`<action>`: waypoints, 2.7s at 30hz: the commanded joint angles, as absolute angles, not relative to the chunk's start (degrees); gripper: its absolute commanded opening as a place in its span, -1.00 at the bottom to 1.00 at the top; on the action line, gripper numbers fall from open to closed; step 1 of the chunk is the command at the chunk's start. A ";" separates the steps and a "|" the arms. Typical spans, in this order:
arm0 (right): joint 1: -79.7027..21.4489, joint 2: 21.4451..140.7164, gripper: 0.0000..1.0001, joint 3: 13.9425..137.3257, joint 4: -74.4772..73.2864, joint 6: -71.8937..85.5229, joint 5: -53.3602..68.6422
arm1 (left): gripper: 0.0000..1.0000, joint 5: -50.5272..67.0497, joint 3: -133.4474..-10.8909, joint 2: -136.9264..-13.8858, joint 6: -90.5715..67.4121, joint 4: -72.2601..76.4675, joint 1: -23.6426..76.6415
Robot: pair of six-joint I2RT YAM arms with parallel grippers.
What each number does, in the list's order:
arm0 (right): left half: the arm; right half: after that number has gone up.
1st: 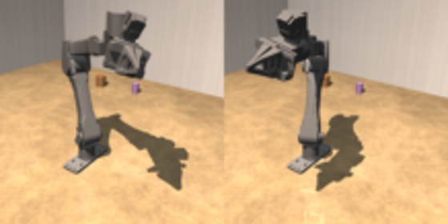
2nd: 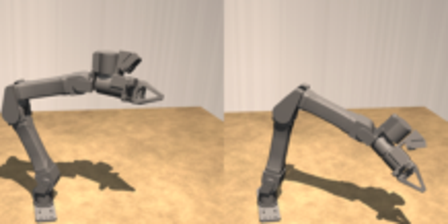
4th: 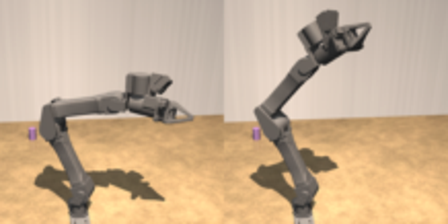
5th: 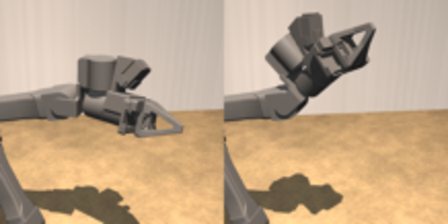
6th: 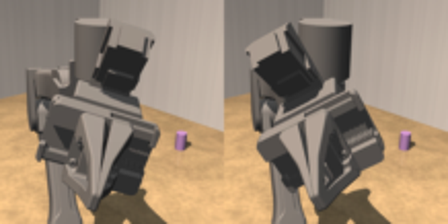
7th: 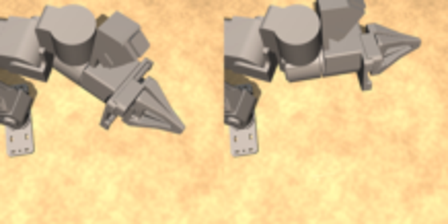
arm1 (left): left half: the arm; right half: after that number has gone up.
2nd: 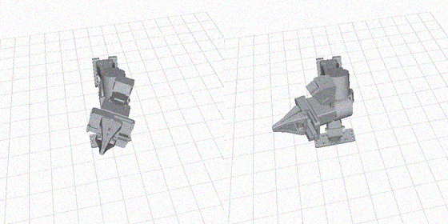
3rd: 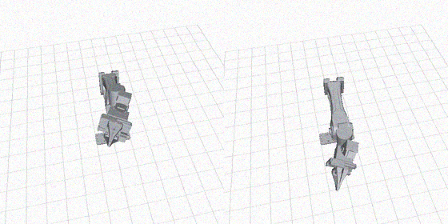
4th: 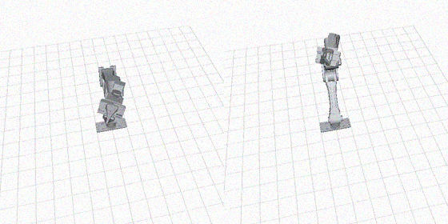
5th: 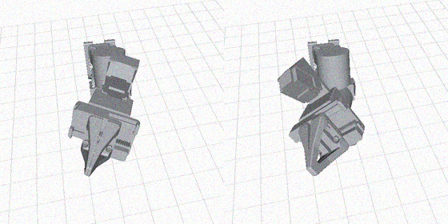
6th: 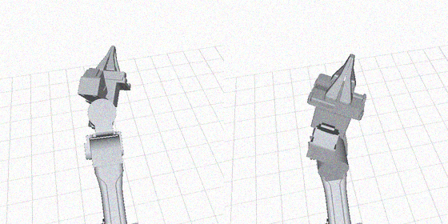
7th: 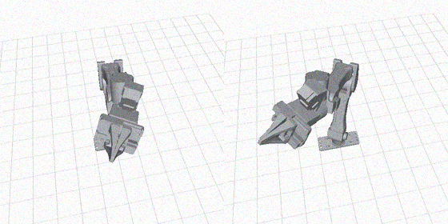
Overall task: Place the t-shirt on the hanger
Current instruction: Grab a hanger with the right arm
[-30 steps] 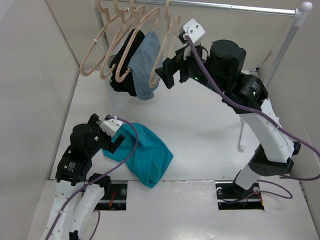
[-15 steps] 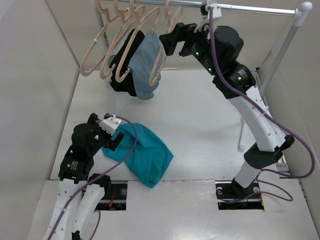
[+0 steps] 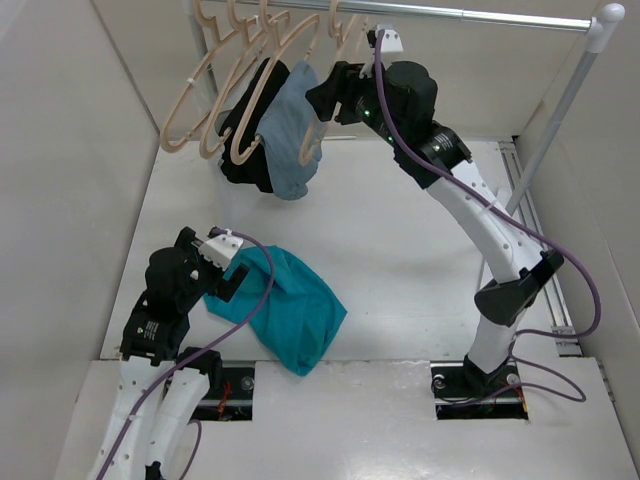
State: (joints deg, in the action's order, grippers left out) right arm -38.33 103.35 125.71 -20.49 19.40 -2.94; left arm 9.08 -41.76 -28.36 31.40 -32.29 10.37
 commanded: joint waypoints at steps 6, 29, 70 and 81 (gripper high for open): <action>-37.88 101.26 -0.19 121.65 -11.97 21.18 2.81 | 0.99 8.79 -41.13 -27.95 31.20 -30.23 9.58; -35.68 88.87 -1.00 105.66 -9.14 17.50 5.01 | 0.99 10.11 -43.32 -27.95 32.95 -30.76 9.58; -35.68 52.21 -1.00 54.84 -37.09 2.72 37.35 | 0.95 37.01 -64.96 -57.13 67.50 -31.30 27.58; -35.68 56.78 -1.00 57.92 -41.04 -4.21 44.38 | 0.98 42.71 -65.99 -68.37 72.76 -23.27 30.32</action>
State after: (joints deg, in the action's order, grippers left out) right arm -35.33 57.39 54.70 -41.87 -0.75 40.27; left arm 39.92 -62.15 -65.67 69.25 -24.23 29.82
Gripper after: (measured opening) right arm 0.251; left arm 0.989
